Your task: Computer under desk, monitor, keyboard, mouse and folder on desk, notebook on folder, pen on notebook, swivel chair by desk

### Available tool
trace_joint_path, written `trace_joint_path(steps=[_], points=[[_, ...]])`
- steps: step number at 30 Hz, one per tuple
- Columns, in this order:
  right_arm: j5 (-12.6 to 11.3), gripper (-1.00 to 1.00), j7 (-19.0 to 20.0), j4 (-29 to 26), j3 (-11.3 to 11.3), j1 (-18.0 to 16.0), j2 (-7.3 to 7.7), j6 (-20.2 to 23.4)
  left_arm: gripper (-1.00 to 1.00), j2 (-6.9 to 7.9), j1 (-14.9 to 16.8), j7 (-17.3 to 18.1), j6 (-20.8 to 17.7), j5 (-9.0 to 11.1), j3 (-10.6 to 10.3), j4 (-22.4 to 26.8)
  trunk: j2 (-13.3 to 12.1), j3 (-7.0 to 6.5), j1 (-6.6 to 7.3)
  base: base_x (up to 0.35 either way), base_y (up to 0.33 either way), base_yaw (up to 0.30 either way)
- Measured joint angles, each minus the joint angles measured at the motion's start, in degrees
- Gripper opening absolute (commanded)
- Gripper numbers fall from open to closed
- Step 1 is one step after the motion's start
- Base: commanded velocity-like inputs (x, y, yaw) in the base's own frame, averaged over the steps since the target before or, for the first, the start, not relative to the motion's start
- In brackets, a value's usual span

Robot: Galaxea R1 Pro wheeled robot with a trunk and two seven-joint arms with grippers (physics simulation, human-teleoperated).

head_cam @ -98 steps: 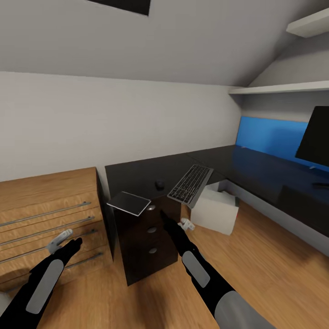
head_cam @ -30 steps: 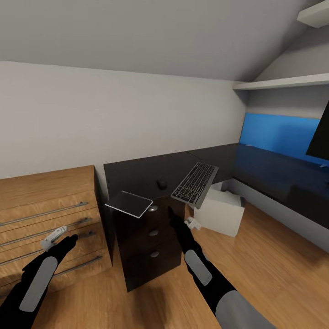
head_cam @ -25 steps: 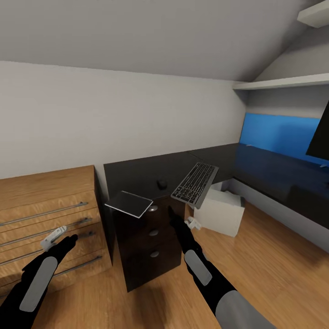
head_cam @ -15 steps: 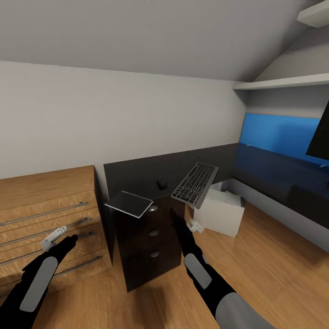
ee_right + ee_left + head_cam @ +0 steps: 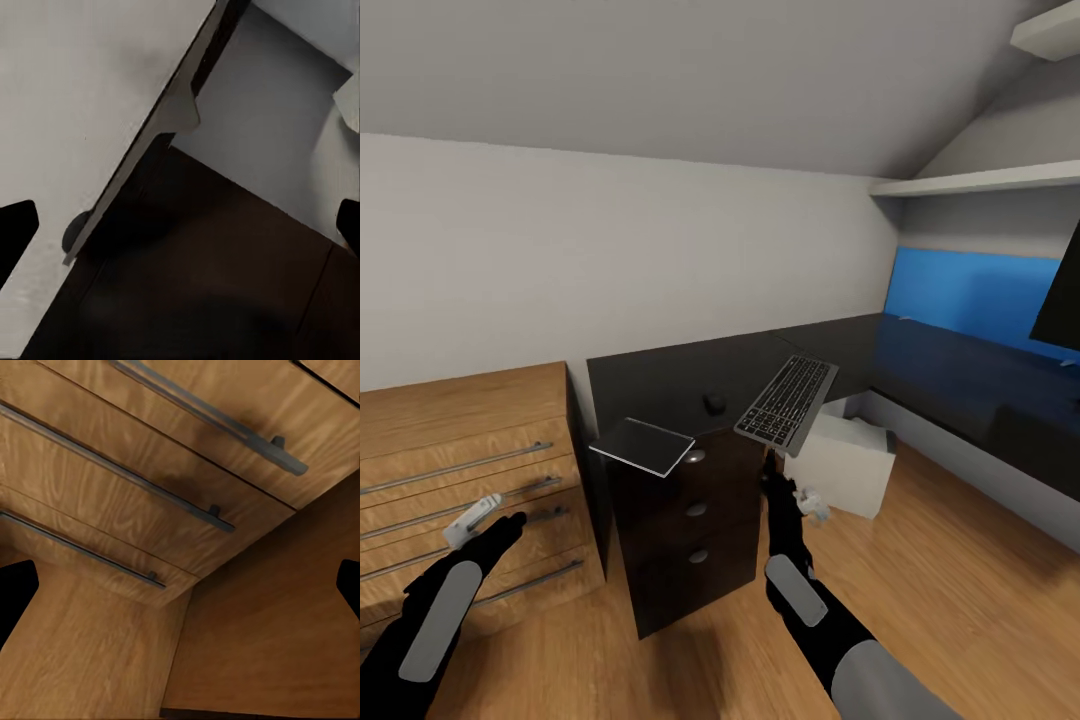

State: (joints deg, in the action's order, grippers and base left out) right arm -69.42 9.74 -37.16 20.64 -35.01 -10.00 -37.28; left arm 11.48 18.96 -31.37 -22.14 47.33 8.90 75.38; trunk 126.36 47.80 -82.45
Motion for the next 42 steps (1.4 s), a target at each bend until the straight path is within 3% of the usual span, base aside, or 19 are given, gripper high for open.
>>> trace_joint_path(steps=[7, 10, 23, 42], points=[[-3.04, 1.0, 0.1, -1.3, -0.13, 0.01, 0.0, -1.49, 1.0, -0.33, 0.0, 0.0, 0.0, 0.05, 0.22, 0.09, 0.0, 0.01, 0.0, 0.0, 0.0, 0.0], [-3.67, 1.0, 0.51, -1.44, -0.06, 0.01, 0.0, -1.64, 1.0, -0.43, 0.0, 0.0, 0.0, 0.05, 0.22, 0.11, 1.18, 0.54, -0.66, 0.0, 0.0, 0.0], [-3.91, 1.0, 1.07, -2.41, 0.02, 0.01, 0.0, -1.56, 1.0, -0.42, 0.0, 0.0, -0.02, -0.04, 0.23, 0.12, 6.4, 2.87, -3.51, 0.0, 0.0, 0.0], [-3.91, 1.0, 1.08, -2.45, -0.04, 0.01, 0.0, -1.32, 1.0, -0.42, 0.0, -0.08, -0.23, -0.13, 0.05, 0.1, 6.41, 2.62, -3.52, 0.0, 0.0, 0.047]])
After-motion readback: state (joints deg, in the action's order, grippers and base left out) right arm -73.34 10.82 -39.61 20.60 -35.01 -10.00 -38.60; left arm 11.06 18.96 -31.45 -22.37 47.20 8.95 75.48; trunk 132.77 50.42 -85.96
